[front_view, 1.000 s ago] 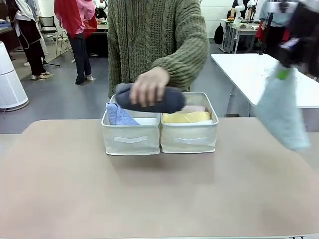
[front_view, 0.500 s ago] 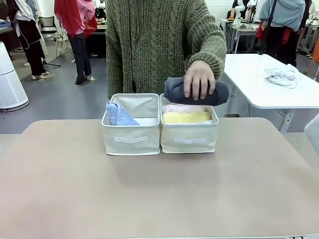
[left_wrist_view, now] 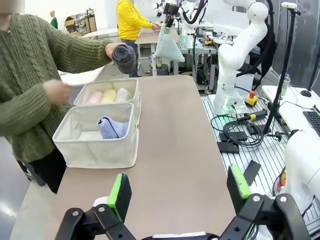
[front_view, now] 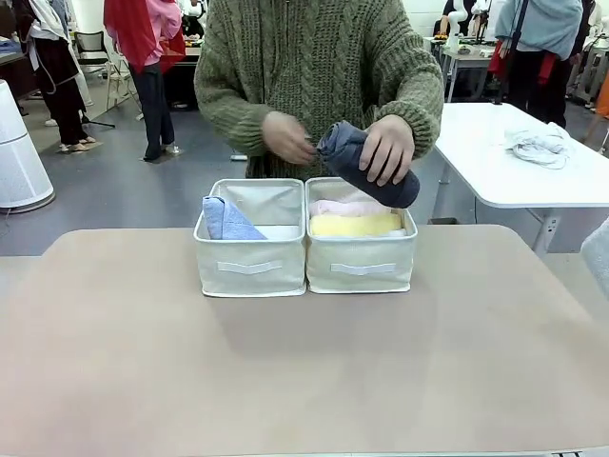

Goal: Sort the towels based on their folding style.
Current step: Pick up another triangle-folded towel from the table and place it in the left Fabric basket.

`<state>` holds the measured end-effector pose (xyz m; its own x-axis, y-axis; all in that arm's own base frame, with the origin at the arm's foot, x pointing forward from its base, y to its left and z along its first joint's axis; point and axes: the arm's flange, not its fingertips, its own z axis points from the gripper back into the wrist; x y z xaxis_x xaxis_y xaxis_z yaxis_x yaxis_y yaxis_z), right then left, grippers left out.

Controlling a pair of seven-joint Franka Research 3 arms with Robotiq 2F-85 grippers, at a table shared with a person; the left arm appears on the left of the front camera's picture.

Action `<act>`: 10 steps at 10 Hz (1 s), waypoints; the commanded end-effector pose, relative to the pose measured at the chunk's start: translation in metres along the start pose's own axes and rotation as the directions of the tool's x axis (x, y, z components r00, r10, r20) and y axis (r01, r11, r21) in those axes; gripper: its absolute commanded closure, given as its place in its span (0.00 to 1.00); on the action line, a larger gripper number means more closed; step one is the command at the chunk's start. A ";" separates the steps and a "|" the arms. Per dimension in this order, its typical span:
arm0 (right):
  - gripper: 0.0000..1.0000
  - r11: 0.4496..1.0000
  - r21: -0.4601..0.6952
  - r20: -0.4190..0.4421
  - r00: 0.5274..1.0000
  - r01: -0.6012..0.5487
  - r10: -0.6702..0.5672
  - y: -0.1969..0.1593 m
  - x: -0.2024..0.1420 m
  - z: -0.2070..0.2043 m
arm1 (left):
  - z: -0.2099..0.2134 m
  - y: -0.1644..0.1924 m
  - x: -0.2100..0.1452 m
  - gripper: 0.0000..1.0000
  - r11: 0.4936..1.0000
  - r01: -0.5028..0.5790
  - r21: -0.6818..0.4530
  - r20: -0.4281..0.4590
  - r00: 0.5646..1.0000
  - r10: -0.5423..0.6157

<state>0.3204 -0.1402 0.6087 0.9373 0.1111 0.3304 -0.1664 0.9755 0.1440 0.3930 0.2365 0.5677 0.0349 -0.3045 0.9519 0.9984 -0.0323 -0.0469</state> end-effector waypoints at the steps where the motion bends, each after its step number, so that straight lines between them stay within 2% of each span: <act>1: 1.00 1.000 -0.013 -0.012 1.000 -0.006 0.006 -0.001 0.001 0.003 | 0.002 -0.002 0.001 0.00 1.000 0.003 0.004 -0.001 1.000 -0.003; 10: 1.00 1.000 -0.013 -0.012 1.000 -0.006 0.006 -0.001 0.001 0.003 | 0.002 -0.002 0.001 0.00 1.000 0.003 0.004 -0.001 1.000 -0.003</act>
<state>0.3204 -0.1402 0.6087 0.9373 0.1110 0.3304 -0.1663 0.9755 0.1440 0.3930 0.2365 0.5677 0.0349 -0.3045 0.9519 0.9984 -0.0323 -0.0469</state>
